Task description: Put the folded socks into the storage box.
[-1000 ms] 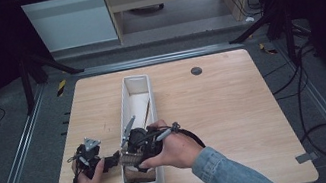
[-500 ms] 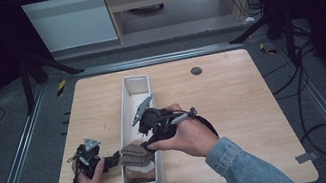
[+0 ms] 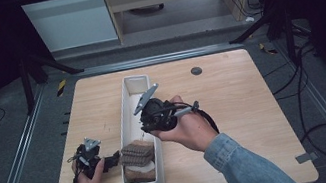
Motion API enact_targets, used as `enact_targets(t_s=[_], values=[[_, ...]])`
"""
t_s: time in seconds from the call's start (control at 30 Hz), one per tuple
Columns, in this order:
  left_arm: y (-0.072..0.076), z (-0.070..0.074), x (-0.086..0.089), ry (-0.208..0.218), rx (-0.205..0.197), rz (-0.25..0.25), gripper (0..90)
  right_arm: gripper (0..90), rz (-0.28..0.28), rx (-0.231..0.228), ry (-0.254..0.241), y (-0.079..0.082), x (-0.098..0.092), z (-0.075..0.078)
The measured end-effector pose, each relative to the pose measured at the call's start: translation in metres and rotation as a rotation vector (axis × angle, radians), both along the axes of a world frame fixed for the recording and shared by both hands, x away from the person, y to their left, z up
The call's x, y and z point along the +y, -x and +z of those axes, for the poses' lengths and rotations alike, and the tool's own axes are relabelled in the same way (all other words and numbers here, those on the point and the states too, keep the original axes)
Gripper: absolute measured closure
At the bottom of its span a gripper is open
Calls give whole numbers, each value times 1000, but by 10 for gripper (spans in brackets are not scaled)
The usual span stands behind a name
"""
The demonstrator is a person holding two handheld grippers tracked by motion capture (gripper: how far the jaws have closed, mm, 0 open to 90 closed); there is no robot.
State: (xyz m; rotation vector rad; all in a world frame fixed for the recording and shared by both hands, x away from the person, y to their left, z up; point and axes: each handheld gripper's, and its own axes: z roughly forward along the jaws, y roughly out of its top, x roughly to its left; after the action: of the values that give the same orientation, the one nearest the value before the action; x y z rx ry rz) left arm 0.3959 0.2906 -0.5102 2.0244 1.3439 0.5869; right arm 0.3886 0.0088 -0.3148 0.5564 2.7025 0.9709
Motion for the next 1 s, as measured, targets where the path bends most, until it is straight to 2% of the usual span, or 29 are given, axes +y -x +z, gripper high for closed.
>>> enact_targets(t_s=[0.1,0.33,0.47,1.0], values=[[0,0,0,0,-1,0,0,872,10,16,11,-3,6,-6],[0,0,0,1,-1,1,0,881,46,57,47,-5,25,-26],[0,0,0,0,-1,1,0,881,67,71,56,-3,33,-32],[0,0,0,1,-1,1,0,897,101,113,59,5,37,-51]])
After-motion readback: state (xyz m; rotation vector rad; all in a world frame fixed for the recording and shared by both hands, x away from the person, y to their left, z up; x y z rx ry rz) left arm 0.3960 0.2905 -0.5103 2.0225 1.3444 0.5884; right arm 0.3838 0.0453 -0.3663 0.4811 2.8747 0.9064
